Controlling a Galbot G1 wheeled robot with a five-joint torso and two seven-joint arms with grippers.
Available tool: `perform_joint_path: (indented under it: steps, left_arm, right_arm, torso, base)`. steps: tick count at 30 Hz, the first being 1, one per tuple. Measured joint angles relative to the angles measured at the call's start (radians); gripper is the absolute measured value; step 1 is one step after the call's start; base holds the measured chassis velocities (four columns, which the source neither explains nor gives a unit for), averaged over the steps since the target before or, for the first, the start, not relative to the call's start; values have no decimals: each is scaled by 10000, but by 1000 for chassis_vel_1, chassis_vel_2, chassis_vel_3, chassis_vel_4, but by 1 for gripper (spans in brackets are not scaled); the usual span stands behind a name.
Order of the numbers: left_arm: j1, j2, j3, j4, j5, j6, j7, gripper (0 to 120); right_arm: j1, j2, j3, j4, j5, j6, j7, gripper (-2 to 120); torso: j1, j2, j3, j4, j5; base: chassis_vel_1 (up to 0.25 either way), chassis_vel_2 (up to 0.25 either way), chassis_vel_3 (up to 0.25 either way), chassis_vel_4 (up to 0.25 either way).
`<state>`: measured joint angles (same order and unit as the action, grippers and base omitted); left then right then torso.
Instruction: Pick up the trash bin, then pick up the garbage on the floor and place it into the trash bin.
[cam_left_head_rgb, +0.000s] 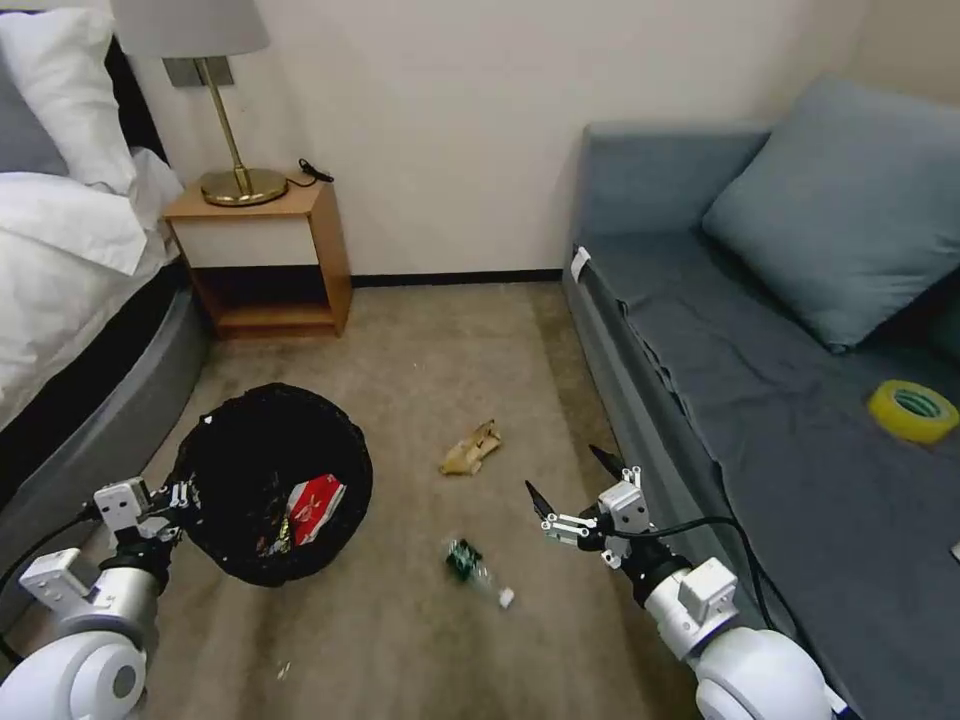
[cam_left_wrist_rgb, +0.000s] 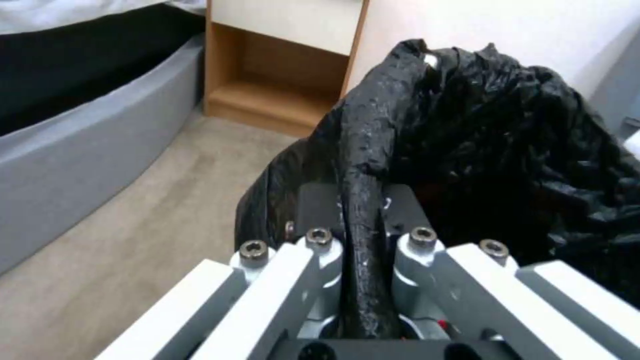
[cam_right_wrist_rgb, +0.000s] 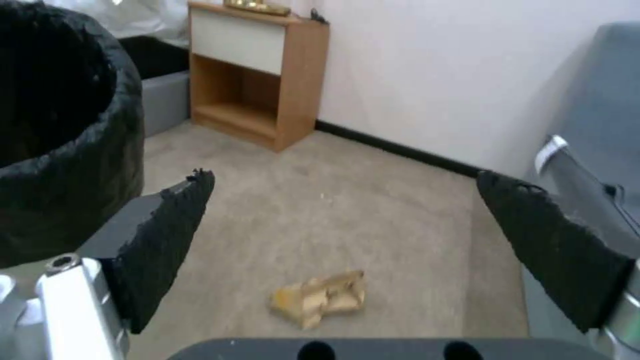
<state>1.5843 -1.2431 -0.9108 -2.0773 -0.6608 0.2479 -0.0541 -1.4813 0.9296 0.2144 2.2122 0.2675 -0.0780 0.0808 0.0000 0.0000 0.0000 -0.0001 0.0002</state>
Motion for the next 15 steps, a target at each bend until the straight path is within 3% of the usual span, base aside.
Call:
perform_joint_path:
  steps: [6,11,15]
  left_arm:
    - [-5,-14,98,-9,108,-3,-2,4]
    - [34,-63,285,-93,267,-12,5,4]
    - [-36,-89,437,-104,393,-15,6,4]
  right_arm:
    - [478,-199,-603,-550,-101,388,-84,100]
    - [1154,-355,-1449,-1107,109,348,-95,100]
    - [1832,-589,-2356,-1549,1048,-85,-95,100]
  torso:
    - [2,-2,3,0,-1]
    - [0,-2,0,0,0]
    - [0,-1,-1,1,-1]
  base:
    - [-198,212,194,-223]
    - [-47,23,43,-21]
    - [49,-54,-40,45]
